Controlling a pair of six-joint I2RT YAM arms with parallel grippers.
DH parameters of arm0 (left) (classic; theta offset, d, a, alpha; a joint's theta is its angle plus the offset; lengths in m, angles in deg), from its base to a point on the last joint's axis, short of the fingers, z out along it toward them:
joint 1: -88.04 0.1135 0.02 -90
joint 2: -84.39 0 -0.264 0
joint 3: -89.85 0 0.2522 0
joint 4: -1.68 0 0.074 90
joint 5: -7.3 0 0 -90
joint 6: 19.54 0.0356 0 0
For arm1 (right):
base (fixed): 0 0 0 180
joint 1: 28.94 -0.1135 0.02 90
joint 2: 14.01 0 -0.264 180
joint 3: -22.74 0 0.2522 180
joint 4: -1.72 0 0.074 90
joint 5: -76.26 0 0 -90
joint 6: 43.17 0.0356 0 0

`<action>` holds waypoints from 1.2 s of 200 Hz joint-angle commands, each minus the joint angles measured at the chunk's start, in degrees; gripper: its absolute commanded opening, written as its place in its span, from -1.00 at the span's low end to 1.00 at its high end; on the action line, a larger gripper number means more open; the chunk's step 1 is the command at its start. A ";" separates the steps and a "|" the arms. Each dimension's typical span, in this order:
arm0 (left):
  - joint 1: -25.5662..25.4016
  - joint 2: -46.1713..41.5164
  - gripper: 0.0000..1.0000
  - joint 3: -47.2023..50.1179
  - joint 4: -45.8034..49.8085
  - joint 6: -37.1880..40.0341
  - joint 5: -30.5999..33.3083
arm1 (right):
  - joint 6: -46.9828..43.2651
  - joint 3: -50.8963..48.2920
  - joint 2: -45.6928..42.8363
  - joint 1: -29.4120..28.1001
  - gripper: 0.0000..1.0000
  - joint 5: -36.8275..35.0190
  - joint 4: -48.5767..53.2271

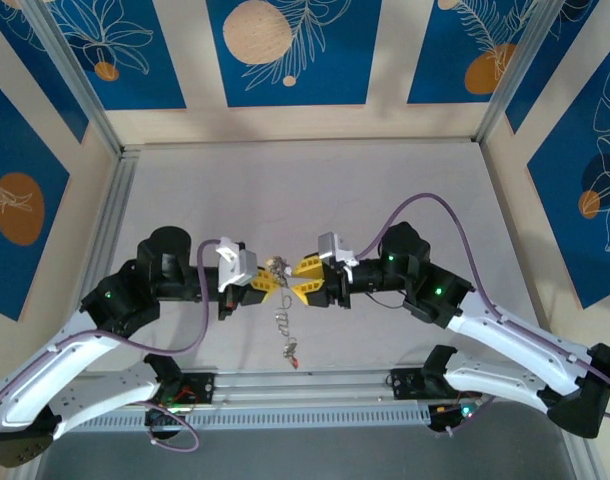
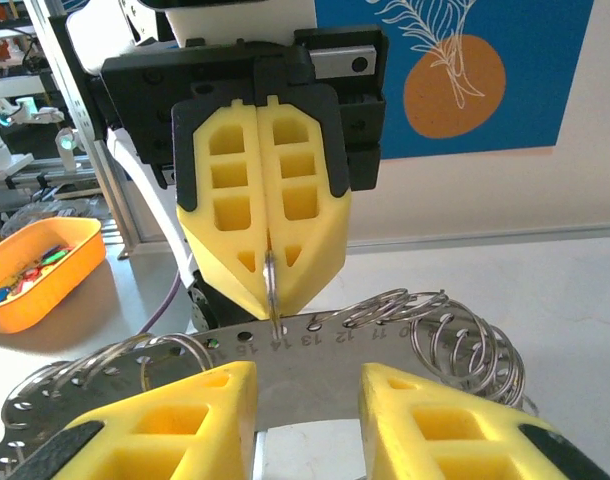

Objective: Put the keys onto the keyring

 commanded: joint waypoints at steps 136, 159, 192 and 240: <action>0.61 -1.09 -1.00 1.79 -6.62 -0.81 -3.00 | 2.01 2.16 3.11 -0.01 -0.70 5.67 -3.94; 0.61 -0.68 -1.00 1.79 -6.19 -0.53 -2.71 | 1.91 2.24 3.34 -0.17 -0.85 5.56 -4.04; 0.63 0.10 -1.00 1.92 -5.04 -0.18 -1.79 | 1.64 1.72 3.60 -0.29 -0.98 5.13 -4.64; 0.63 1.34 -1.00 2.45 -4.55 0.00 -1.13 | -0.05 2.30 4.42 -0.87 -1.00 4.86 -4.67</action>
